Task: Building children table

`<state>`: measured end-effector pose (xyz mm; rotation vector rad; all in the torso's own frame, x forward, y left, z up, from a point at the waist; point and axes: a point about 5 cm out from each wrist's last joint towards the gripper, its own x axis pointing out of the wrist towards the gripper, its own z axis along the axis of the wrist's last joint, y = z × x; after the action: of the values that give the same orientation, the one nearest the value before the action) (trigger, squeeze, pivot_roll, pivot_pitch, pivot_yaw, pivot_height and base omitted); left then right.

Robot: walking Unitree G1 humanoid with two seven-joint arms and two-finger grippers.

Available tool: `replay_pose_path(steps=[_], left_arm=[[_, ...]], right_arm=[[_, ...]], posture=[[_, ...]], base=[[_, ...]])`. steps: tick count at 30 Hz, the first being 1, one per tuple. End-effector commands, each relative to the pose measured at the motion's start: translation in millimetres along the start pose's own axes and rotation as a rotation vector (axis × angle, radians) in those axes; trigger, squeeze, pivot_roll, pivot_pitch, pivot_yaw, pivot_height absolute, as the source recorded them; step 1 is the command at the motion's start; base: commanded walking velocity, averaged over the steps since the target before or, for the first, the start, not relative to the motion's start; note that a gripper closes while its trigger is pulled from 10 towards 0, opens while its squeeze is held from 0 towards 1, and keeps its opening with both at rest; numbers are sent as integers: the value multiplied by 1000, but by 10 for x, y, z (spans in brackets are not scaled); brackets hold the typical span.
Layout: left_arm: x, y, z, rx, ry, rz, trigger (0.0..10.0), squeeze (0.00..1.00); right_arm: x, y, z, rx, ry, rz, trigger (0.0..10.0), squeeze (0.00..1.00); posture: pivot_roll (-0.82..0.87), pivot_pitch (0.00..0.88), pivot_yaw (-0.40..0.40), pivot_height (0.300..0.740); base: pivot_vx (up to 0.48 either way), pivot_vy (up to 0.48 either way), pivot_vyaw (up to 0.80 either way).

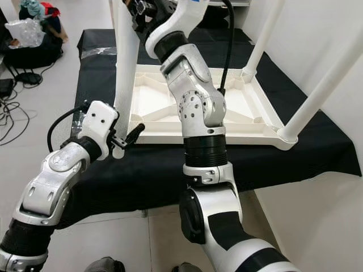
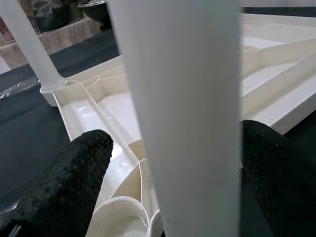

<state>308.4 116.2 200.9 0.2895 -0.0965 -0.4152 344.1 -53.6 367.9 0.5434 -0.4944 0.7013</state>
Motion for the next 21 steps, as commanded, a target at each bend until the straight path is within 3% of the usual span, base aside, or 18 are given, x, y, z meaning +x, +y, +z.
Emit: replay_pose_path(steps=[1, 4, 5, 21], left_arm=[[42, -2, 17, -15, -17, 8, 7569, 0], [51, -3, 20, -18, -20, 10, 7569, 0], [63, -18, 26, -12, -25, 9, 0, 0], [76, 10, 25, 45, -48, 66, 0, 0]], right_arm=[[-28, 50, 36, 5, -11, 13, 0, 0], [-38, 55, 41, 5, -9, 11, 0, 0], [-54, 57, 40, 5, -6, 9, 0, 0], [-180, 35, -55, 25, 35, -62, 0, 0]], posture=[[36, 31, -68, 740], [32, 30, -68, 740], [34, 33, -71, 740], [23, 35, -77, 740]], base=[[0, 0, 0], [0, 0, 0], [0, 0, 0], [0, 0, 0]])
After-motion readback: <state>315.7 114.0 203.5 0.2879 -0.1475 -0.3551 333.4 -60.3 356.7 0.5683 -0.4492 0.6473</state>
